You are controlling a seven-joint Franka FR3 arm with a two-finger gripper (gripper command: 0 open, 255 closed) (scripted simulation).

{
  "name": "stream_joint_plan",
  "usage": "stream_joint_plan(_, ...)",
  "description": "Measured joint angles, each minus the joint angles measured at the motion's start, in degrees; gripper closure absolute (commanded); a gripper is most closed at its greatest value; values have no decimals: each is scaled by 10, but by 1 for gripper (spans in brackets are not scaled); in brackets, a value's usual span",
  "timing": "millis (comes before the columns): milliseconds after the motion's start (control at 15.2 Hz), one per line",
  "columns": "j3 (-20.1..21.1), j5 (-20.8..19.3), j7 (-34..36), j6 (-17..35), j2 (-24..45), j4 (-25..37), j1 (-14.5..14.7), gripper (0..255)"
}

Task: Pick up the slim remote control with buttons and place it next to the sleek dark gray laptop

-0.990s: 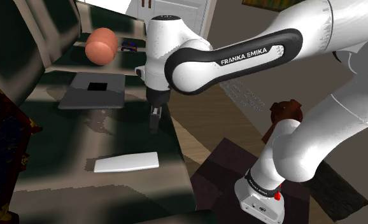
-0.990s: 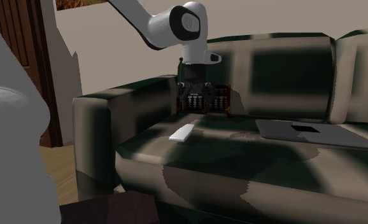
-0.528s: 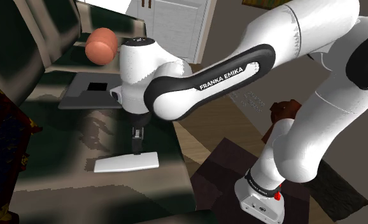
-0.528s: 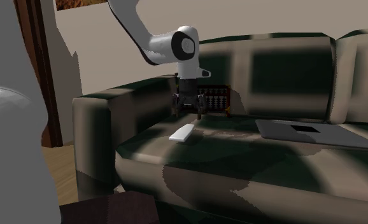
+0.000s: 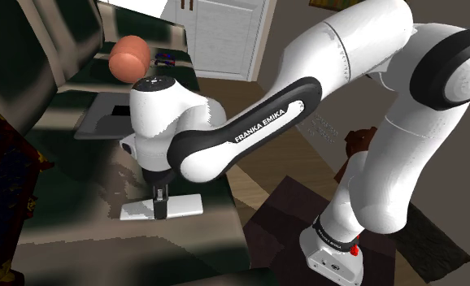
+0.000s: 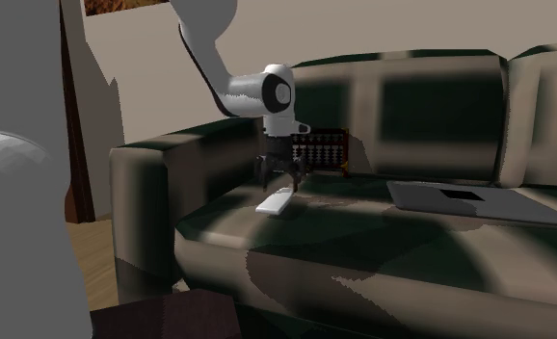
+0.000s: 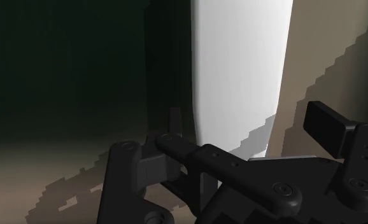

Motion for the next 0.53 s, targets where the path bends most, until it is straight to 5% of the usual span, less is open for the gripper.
stream_joint_plan(528,-2,-13,8,32,22,-12,2,0)
